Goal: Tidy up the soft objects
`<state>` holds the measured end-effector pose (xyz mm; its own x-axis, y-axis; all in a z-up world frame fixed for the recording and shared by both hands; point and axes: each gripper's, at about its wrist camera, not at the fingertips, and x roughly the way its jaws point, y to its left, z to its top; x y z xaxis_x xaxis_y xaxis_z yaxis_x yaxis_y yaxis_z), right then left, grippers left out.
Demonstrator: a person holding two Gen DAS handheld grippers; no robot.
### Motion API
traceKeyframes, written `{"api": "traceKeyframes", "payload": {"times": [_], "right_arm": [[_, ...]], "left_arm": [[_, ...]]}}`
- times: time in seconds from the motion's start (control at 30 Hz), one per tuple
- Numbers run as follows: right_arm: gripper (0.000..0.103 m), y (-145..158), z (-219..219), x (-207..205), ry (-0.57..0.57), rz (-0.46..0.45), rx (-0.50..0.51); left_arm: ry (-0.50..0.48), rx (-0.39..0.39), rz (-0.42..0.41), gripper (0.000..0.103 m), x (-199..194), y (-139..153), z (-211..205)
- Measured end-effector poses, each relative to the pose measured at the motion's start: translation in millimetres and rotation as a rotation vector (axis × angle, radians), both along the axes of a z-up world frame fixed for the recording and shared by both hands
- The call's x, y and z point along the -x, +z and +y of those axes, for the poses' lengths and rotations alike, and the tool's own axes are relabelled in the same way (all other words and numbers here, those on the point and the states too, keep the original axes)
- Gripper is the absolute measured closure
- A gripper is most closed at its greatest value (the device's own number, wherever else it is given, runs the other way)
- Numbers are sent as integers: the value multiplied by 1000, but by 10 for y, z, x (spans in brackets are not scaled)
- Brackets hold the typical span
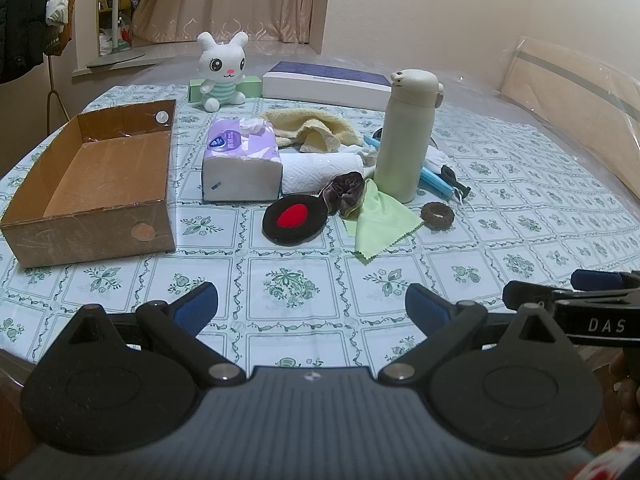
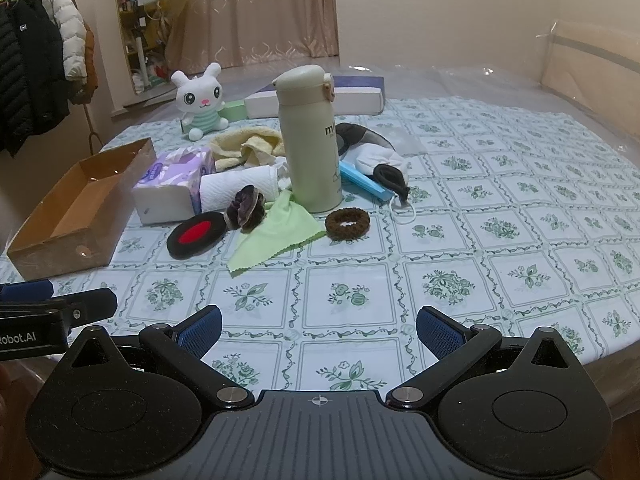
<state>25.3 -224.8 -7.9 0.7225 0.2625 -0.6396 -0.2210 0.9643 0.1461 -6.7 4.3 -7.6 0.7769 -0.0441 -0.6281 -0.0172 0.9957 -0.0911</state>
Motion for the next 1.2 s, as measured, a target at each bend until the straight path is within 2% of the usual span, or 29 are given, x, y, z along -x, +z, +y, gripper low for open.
{"api": "traceKeyframes", "payload": {"times": [0.5, 1.03, 1.2], "right_arm": [[0, -90, -39, -185, -9, -2, -2], [1, -312, -106, -764, -5, -26, 15], [1, -405, -77, -979, -1, -28, 21]], "left_arm": [[-4, 18, 24, 4, -274, -128, 118], [-21, -35, 0, 4, -948, -415, 296], [-32, -71, 31, 4, -1209, -555, 290]]}}
